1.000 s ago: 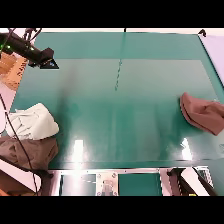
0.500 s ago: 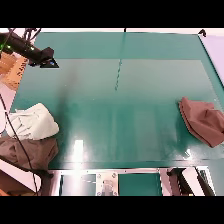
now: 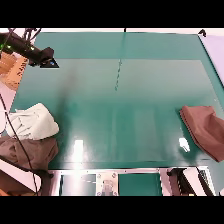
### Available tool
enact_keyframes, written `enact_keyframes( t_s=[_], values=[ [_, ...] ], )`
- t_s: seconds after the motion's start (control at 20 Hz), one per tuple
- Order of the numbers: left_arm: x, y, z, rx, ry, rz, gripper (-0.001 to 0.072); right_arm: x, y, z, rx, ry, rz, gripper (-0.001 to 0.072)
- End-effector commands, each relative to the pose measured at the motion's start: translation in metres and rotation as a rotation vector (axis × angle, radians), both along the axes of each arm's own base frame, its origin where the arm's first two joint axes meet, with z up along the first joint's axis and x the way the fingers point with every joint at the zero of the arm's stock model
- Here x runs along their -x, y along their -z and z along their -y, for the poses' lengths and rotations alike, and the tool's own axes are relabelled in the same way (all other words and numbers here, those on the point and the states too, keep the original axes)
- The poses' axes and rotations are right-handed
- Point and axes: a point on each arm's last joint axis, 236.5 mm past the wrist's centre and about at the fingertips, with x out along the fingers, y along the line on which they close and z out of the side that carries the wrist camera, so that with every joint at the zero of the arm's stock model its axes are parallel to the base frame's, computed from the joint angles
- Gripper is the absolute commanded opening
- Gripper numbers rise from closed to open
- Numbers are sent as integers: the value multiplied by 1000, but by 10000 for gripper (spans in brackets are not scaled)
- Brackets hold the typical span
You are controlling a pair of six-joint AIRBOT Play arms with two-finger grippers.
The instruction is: Fold the shirts.
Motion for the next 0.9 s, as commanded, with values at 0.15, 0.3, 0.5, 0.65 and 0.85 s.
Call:
enact_keyframes(
  t_s=[0.15,0.3,0.5,0.65,0.85],
  values=[
    [0,0,0,0,-1,0,18,24,49,6,-83,98,-48,73],
    [0,0,0,0,-1,-1,18,49,46,2,-124,175,-124,594],
    [-4,-3,-1,-3,0,27,18,80,-1,4,-157,238,-234,507],
    [-2,-22,7,22,25,77,17,-23,-24,-4,-148,83,93,16],
    [25,-37,11,27,27,73,16,-149,-47,-83,-151,-355,288,16]
  ],
)
